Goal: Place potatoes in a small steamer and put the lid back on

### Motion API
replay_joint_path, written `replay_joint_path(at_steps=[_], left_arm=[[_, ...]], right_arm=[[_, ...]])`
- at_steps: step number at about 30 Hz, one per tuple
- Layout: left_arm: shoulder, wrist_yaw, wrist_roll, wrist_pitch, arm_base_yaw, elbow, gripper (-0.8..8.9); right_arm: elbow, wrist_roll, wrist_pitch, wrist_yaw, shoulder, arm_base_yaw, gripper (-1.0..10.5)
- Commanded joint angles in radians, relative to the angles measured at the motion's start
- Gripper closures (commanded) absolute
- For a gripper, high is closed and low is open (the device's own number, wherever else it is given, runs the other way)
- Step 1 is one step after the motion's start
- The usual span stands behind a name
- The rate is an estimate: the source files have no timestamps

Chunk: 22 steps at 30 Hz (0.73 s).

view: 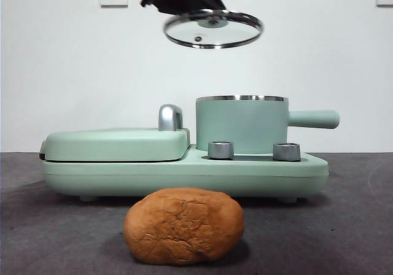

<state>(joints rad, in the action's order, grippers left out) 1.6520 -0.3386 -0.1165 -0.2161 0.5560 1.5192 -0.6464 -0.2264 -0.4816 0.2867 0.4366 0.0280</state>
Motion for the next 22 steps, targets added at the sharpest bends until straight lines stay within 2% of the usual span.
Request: replay_joint_path(at_steps=[1,5,13,22], left_arm=[[-0.039,-0.002,0.001,-0.027,-0.004,0.024,8.04],[-0.083,-0.002,0.002,-0.054,-0.014,0.011,8.03],[-0.196,-0.002,0.006,-0.059,-0.039,-0.091,8.04],[-0.378,0.035,0.06,-0.023,-0.098,-0.318,8.04]], right_arm=[[-0.018,0.016,0.003,0.001,0.006,0.02,7.0],[-0.018,0.014,-0.023,0.001,0.006,0.072,7.0],[-0.018,-0.061,-0.036,0.005,0.069,0.248,7.0],[-0.018,-0.08,-0.02,0.105,0.261,0.425,6.6]])
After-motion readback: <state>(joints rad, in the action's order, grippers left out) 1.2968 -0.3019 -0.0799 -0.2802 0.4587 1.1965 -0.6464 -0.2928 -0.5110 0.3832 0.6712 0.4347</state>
